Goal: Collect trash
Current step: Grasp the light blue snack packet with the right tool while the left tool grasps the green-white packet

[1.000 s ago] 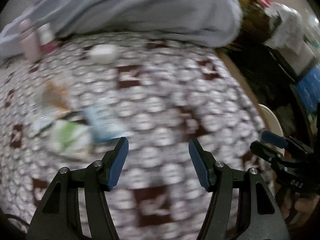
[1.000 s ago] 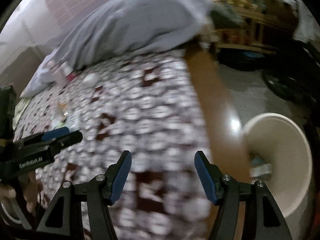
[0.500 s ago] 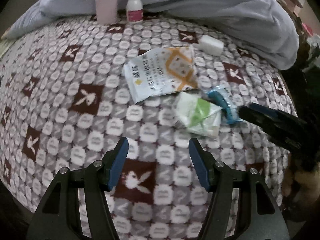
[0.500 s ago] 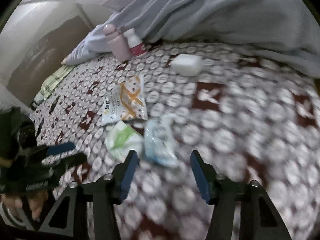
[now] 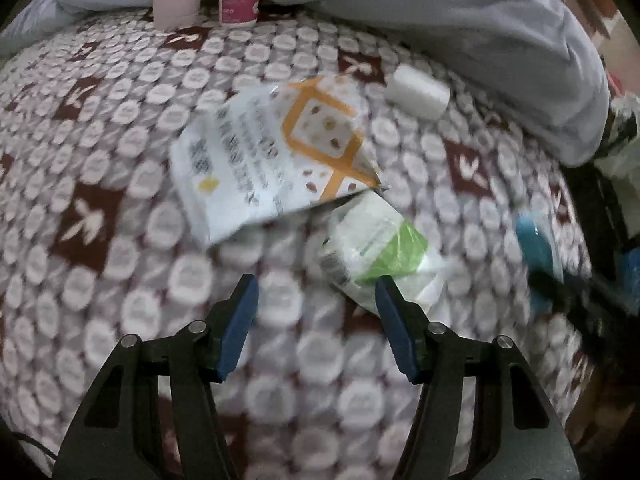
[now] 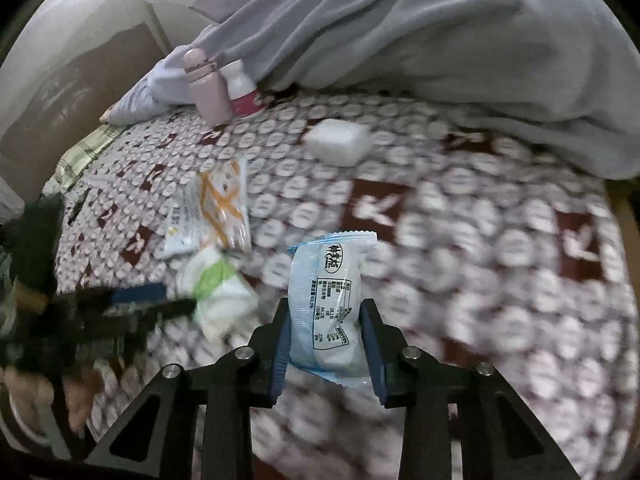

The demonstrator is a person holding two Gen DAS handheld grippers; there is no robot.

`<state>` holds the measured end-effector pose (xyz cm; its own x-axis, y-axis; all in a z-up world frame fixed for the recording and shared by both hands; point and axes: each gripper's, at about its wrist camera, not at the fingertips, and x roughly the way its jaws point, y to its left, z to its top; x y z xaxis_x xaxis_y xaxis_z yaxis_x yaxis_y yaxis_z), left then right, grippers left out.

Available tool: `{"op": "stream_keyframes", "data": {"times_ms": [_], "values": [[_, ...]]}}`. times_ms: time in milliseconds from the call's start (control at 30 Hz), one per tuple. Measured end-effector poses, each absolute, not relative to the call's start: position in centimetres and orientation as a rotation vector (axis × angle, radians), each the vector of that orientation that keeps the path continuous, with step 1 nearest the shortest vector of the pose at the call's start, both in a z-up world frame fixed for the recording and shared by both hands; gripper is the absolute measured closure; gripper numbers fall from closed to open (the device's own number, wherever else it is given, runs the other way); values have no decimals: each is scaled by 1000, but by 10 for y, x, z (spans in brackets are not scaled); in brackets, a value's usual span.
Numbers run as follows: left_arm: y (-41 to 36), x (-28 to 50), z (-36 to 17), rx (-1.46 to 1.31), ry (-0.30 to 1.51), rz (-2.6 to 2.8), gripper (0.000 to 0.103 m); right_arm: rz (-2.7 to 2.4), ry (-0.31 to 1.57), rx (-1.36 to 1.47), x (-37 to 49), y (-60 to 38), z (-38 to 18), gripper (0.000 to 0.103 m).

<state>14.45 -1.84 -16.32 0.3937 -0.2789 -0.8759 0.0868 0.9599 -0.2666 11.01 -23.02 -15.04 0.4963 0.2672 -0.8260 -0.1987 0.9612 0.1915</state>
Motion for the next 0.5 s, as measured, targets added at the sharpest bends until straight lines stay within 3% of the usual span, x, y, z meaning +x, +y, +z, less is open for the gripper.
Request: {"op": "stream_keyframes", "data": {"times_ms": [500], "values": [[-50, 172, -165, -417, 1172, -141, 43, 257, 1006, 161, 83, -277, -150, 71]]}}
